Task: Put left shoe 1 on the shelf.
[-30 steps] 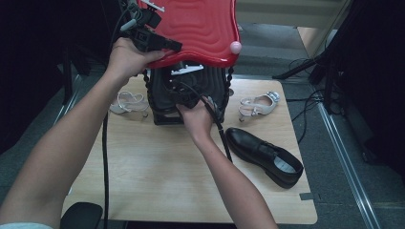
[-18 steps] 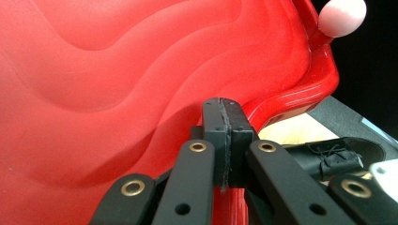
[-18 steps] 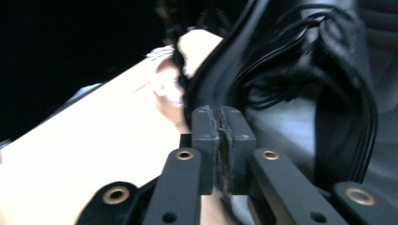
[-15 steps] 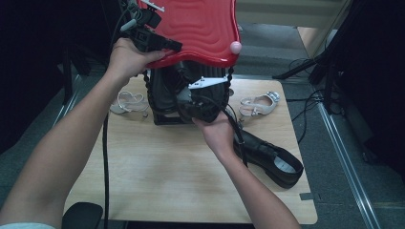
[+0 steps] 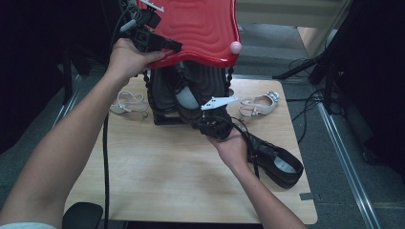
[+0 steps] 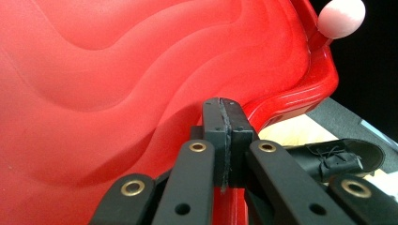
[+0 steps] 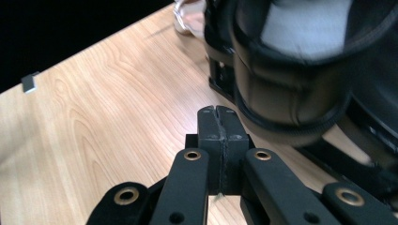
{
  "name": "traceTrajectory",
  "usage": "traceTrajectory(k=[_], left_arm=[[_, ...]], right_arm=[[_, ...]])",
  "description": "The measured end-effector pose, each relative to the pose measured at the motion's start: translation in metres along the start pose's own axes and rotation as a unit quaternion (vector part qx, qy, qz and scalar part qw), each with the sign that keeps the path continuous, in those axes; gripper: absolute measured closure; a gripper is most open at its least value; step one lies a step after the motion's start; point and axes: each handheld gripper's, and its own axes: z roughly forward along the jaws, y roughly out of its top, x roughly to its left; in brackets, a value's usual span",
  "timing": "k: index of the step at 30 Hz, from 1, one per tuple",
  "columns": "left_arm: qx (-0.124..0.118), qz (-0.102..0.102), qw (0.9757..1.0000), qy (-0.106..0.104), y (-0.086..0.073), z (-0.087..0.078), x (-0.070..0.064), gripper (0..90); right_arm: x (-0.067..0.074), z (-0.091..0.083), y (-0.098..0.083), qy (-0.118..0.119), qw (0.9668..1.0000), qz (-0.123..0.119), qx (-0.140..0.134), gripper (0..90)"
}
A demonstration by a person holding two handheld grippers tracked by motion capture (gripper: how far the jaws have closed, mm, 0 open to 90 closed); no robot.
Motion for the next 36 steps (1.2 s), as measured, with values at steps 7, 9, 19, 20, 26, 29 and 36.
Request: traceTrajectory(k=[7,9,19,20,26,29,36], left_arm=[[0.000,0.000,1.0000,0.000,0.000,0.000,-0.001,90.0],[0.000,-0.001,1.0000,0.001,0.000,0.000,-0.001,90.0],[-0.004,-0.004,1.0000,0.000,-0.001,0.000,-0.001,90.0],[-0.005,-0.004,1.0000,0.000,-0.001,0.000,0.000,90.0],[-0.003,-0.001,1.0000,0.000,-0.002,0.000,0.000,90.0],[-0.003,-0.002,1.0000,0.000,-0.002,-0.001,-0.001,90.0],[-0.006,-0.006,1.0000,0.001,-0.003,-0.001,-0.001,90.0]], right_arm=[[-0.013,0.005,0.001,-0.011,0.9996,0.023,-0.008,90.0],[-0.016,0.007,0.003,-0.007,0.9995,0.028,-0.008,90.0],[-0.013,0.014,0.025,-0.013,0.9995,0.028,-0.003,90.0],[-0.013,0.018,0.029,-0.013,0.9995,0.028,-0.003,90.0],[-0.012,0.029,0.042,-0.015,0.9995,0.026,-0.006,90.0],[-0.010,0.036,0.049,-0.016,0.9994,0.028,-0.008,90.0],[-0.002,0.056,0.067,-0.021,0.9990,0.035,-0.018,90.0]])
